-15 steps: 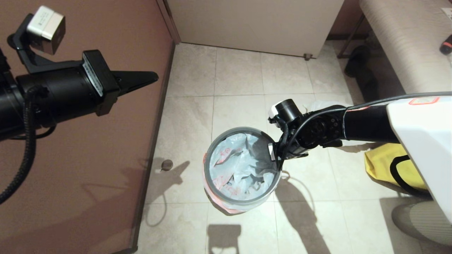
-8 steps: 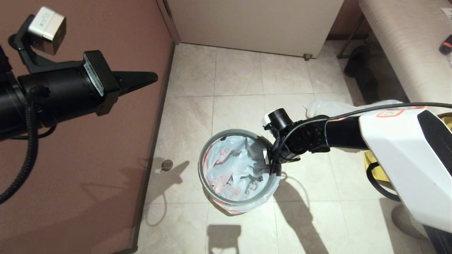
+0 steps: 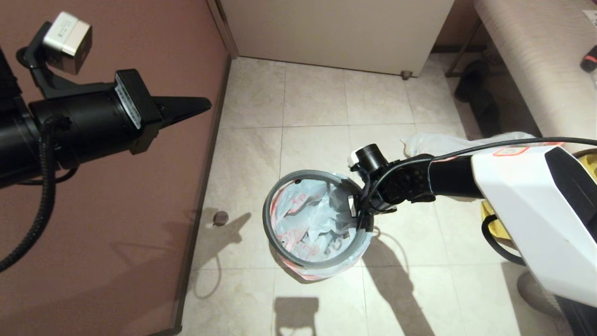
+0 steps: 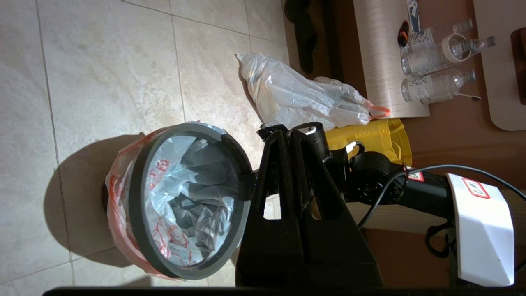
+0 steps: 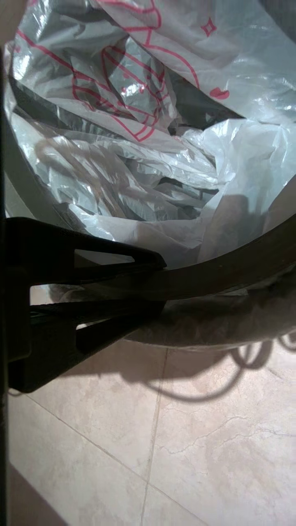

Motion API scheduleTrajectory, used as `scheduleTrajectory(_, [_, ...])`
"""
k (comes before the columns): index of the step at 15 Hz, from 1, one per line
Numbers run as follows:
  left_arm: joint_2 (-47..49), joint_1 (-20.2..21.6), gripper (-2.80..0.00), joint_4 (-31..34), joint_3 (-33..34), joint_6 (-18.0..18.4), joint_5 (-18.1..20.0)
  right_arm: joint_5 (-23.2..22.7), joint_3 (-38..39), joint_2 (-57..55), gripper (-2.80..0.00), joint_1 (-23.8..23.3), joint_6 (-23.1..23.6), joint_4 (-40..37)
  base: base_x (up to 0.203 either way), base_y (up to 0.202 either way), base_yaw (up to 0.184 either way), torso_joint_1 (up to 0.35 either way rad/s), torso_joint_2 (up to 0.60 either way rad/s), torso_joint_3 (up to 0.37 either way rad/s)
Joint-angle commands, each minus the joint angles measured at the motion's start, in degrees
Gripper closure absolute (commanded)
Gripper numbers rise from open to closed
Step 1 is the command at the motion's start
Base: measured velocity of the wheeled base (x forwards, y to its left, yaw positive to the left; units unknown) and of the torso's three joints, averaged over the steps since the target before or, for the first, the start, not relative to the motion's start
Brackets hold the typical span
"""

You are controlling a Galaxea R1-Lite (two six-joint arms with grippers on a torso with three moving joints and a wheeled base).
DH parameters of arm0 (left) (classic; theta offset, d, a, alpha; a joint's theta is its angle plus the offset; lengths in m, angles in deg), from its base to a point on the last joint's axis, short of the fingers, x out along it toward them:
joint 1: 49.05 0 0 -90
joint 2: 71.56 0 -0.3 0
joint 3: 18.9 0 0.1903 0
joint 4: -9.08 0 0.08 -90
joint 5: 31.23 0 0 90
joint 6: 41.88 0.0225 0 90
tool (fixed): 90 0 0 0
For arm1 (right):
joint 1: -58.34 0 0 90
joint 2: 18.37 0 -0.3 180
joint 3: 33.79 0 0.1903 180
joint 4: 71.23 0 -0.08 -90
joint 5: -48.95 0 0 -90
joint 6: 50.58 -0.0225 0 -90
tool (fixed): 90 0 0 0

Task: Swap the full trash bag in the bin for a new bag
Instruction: Place the trash can ring on the trash can

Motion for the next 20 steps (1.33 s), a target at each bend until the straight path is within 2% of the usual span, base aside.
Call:
scheduleTrajectory(1, [-0.1, 0.0, 0.0, -0.1, 0.0, -0.2, 0.1, 0.2, 0.1, 2.5, 0.0, 0.5, -0.1, -0.4, 0.0, 0.0, 0.0, 0.0, 0.0, 0.0])
scheduleTrajectory(11, [-0.3, 0.1, 0.0, -0.1, -0.1, -0.1, 0.0, 0.8, 0.2, 1.0, 0.0, -2.2, 0.0, -0.9, 0.0, 0.0, 0.0, 0.0, 0.0, 0.0])
scheduleTrajectory(18, [0.1, 0.1, 0.0, -0.2, -0.1, -0.1, 0.1, 0.7, 0.0, 0.1, 0.0, -1.3, 0.7, 0.2, 0.0, 0.0, 0.0, 0.0, 0.0, 0.0])
scheduleTrajectory(20, [0.1, 0.1, 0.0, -0.2, -0.1, -0.1, 0.1, 0.9, 0.0, 0.4, 0.0, -0.9, 2.4, 0.0, 0.0, 0.0, 0.0, 0.0, 0.0, 0.0])
